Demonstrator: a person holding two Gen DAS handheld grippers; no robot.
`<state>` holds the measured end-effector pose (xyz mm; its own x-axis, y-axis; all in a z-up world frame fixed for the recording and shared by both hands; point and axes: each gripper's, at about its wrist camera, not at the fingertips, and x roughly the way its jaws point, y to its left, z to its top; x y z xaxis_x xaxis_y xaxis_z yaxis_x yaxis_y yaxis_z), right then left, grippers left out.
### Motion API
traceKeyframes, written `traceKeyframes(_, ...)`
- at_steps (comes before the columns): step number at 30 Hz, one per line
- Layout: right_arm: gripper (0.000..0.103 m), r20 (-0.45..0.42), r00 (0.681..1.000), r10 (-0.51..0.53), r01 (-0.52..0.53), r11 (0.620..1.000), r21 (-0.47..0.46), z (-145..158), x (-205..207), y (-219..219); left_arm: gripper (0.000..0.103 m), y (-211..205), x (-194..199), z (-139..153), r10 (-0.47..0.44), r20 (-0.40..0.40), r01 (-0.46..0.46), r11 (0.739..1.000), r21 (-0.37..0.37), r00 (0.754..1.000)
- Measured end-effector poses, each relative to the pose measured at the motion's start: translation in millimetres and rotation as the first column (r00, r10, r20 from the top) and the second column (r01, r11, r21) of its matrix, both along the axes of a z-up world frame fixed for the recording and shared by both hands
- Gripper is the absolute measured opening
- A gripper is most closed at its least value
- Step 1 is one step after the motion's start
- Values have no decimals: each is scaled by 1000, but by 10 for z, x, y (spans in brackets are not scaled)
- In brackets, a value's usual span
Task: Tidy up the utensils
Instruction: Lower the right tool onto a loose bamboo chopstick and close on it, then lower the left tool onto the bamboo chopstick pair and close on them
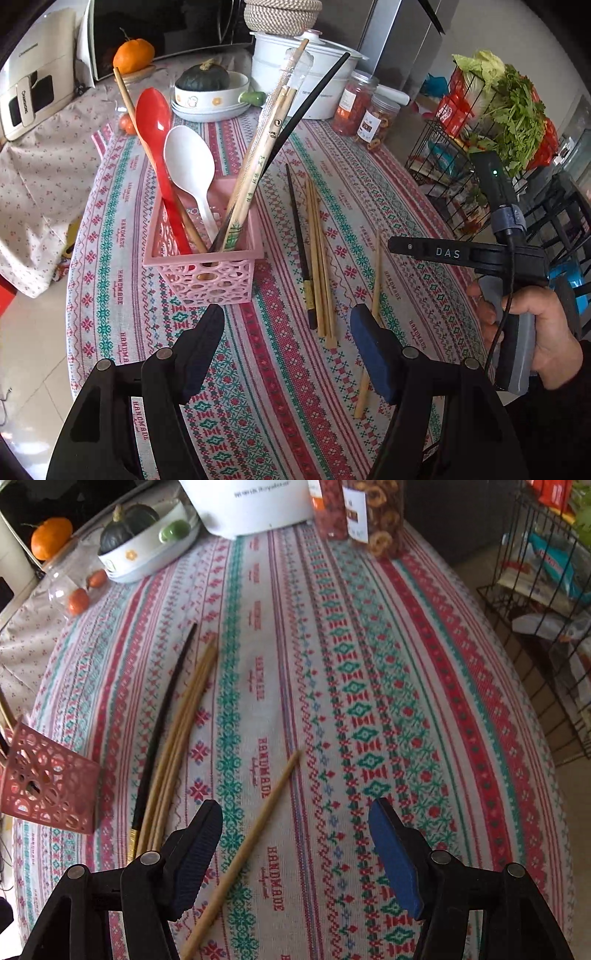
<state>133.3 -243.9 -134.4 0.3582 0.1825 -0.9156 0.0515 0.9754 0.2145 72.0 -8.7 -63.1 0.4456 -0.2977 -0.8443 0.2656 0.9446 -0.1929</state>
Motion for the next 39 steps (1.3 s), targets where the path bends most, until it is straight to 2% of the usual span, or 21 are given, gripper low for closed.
traceKeyframes(2,61,-35,999,20,-21,1000,-21,-119,41,71,73,-18,-6,-25,-10,-3,10,1000,10,1000)
traceKeyframes(6,55,-18,994,106,-107,983,-152,-140,63,269,73,-47,-27,-62,-32,-4,32,999,38,999)
traceKeyframes(7,50,-19,992,123,-125,976,-181,-142,50,308,73,-51,-41,-72,-40,-4,40,998,46,999)
traceKeyframes(9,31,-33,985,172,-175,968,-181,-120,31,362,73,-84,-68,-82,-58,-1,58,996,66,998)
traceKeyframes(10,17,-52,981,189,-195,964,-181,-113,22,369,73,-102,-77,-79,-67,1,67,995,74,998)
traceKeyframes(12,12,-70,975,210,-219,961,-171,-112,12,317,73,-145,-102,-83,-73,6,73,994,86,997)
traceKeyframes(14,6,-80,980,184,-194,972,-136,-106,15,167,73,-210,-113,-99,-64,-2,64,995,82,998)
traceKeyframes(16,4,-75,986,150,-157,982,-108,-84,4,-21,73,-348,-102,-145,-84,-30,86,994,70,996)
traceKeyframes(19,4,-66,992,111,-116,990,-82,-31,-41,-271,72,-692,-117,-206,-142,-4,141,980,138,990)
traceKeyframes(22,4,-51,994,93,-97,993,-67,18,-140,-491,58,-1046,-29,-311,-183,-15,183,969,163,983)
traceKeyframes(24,4,-51,996,74,-76,996,-49,22,-193,-653,45,-1258,126,-386,-183,-34,186,966,178,982)
traceKeyframes(28,4,-61,998,34,-34,999,3,22,-159,-861,30,-1565,610,-508,-138,-37,143,956,256,990)
traceKeyframes(30,4,-63,998,26,-23,999,35,60,-127,-863,19,-1635,885,-559,-98,-47,107,958,267,994)
traceKeyframes(34,4,-55,998,36,-31,996,86,146,-145,-880,12,-1628,1408,-600,-9,-38,19,958,285,999)
traceKeyframes(39,4,-41,998,39,-34,991,126,207,-135,-907,5,-1576,1819,-678,56,-49,-38,950,308,997)
